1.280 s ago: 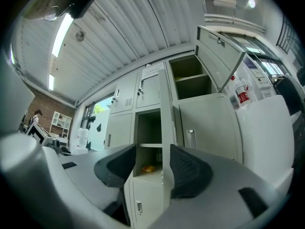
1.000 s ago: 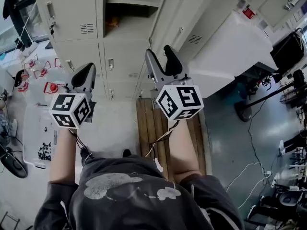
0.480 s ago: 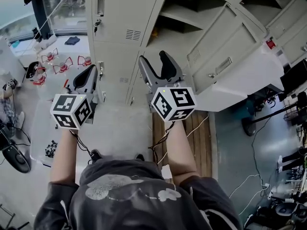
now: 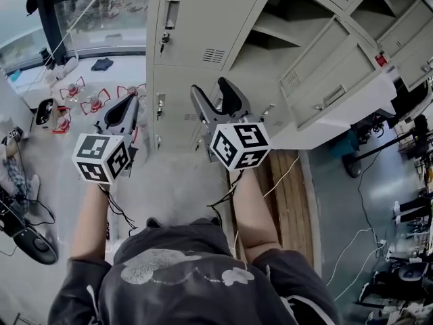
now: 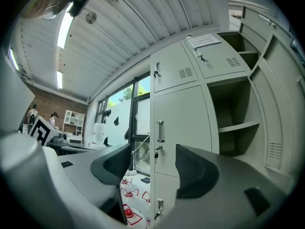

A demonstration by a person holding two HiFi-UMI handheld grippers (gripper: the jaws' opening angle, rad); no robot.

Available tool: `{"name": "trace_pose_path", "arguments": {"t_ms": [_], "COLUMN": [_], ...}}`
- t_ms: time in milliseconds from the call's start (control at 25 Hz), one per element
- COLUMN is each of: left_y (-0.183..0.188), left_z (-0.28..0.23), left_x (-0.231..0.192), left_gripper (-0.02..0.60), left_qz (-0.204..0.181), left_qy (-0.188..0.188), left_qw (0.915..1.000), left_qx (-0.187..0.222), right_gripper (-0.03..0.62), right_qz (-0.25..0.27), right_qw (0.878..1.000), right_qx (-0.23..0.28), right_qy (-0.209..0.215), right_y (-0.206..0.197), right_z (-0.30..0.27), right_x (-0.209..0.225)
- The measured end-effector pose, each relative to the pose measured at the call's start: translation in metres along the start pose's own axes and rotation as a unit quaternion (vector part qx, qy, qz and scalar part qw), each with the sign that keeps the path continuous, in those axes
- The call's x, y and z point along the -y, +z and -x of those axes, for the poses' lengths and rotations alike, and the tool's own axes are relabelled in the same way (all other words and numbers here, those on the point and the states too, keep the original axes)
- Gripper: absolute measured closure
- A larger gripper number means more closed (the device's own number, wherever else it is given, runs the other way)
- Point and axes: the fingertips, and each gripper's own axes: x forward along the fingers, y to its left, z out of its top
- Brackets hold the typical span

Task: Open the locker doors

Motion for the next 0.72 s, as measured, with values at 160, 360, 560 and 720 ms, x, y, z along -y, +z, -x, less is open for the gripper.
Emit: {"name": "trace_pose_path", "arguments": {"t_ms": [160, 360, 560, 720], "left_y": [0.001, -0.003, 0.001, 0.003], "left_z": [0.01, 0.017, 0.014, 0.003], "left_x": [-0.025, -0.042, -0.065, -0.086], "left_gripper": [0.572, 0.572, 0.572, 0.572], "left_qz": [0.0, 0.009, 0.01, 0.003], "left_qy": [-0.009, -0.013, -0.002, 0.008], "left_qw": [1.0, 0.9999, 1.0, 1.0], "left_qx": [-0.003, 0.0, 0.001, 0.0], "right_gripper": [0.301, 0.299, 0.299, 0.299], "right_qz": [-0.004, -0.003, -0.007, -0.004], "right_qw": [1.0, 1.0, 1.0, 1.0], "right_qx": [-0.005, -0.017, -0.012, -0.007], "right_qy": [-0.015, -0.011, 0.001, 0.016], "right_y": [-0.007, -0.014, -0.013, -0.011], "right_z": [-0.016, -0.037, -0.076, -0.116], "right_x": [-0.02, -0.035, -0.039, -0.04]}}
